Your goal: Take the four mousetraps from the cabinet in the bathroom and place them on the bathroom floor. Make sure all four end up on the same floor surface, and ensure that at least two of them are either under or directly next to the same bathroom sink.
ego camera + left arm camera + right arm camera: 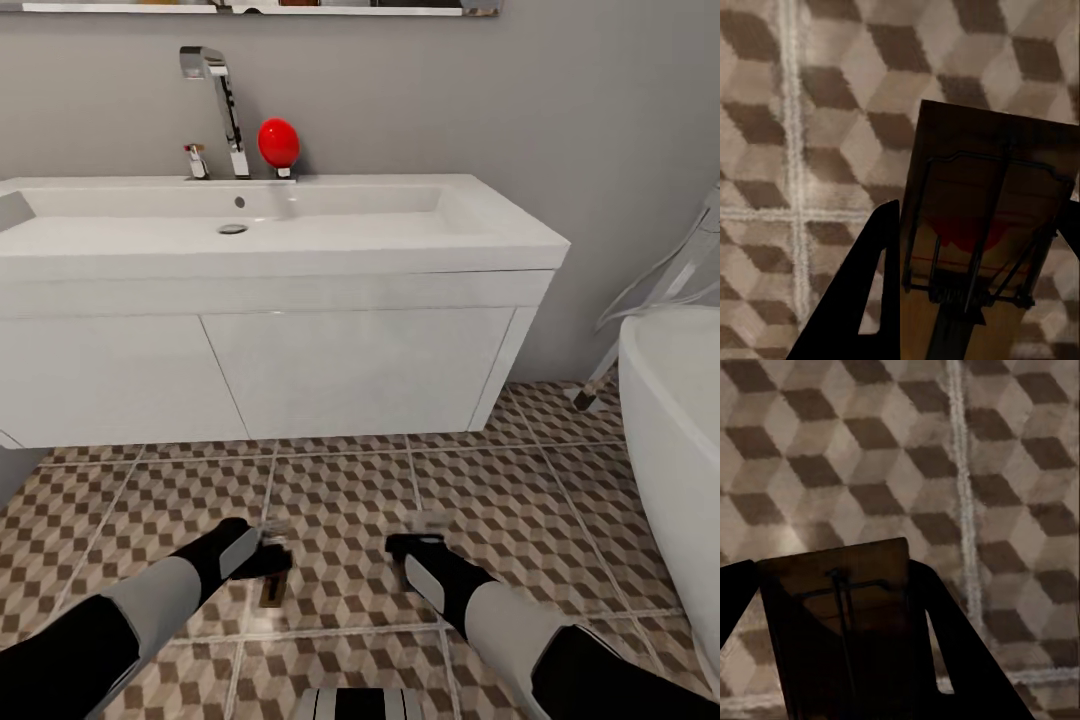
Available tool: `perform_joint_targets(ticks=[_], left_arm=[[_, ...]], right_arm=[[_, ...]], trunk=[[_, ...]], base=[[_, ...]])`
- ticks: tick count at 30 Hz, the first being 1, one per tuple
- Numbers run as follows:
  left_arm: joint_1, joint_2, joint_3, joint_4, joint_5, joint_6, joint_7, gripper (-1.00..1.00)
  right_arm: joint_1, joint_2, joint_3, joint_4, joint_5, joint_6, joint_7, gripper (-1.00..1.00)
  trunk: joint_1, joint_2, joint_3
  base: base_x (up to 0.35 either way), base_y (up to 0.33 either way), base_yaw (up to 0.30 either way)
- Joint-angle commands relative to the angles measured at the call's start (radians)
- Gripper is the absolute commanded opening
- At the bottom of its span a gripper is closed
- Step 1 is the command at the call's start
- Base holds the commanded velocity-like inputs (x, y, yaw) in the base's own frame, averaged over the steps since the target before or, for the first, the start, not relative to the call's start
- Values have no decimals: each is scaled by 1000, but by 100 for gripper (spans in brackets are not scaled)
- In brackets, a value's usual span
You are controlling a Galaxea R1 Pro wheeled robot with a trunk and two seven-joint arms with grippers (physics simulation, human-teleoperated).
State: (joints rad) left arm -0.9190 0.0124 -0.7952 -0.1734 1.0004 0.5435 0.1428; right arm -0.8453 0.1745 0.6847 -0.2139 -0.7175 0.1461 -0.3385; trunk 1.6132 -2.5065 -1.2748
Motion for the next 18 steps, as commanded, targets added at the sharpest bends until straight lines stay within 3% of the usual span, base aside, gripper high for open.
perform_joint_targets(ticks=[1, 3, 8, 13, 18], left_arm=[[0, -2, -7, -5, 8, -24, 12, -100], [0, -15, -9, -8, 6, -112, 13, -100], [0, -27, -11, -12, 3, -252, 13, -100], [1, -19, -13, 2, 3, -486, 11, -100], [13, -14, -15, 5, 2, -548, 10, -100]], right_arm=[[4, 0, 8, 4, 5, -39, -5, -100], [14, 0, 13, 35, 46, -164, -2, -100], [21, 0, 16, 67, 82, -332, 5, -100], [24, 0, 16, 71, 86, -400, 61, -100], [25, 0, 15, 73, 85, -411, 100, -100]], trunk=[[0, 0, -1], [0, 0, -1], [0, 0, -1], [0, 0, -1], [0, 0, -1]], base=[[0, 0, 0], [0, 0, 0], [0, 0, 0], [0, 0, 0], [0, 0, 0]])
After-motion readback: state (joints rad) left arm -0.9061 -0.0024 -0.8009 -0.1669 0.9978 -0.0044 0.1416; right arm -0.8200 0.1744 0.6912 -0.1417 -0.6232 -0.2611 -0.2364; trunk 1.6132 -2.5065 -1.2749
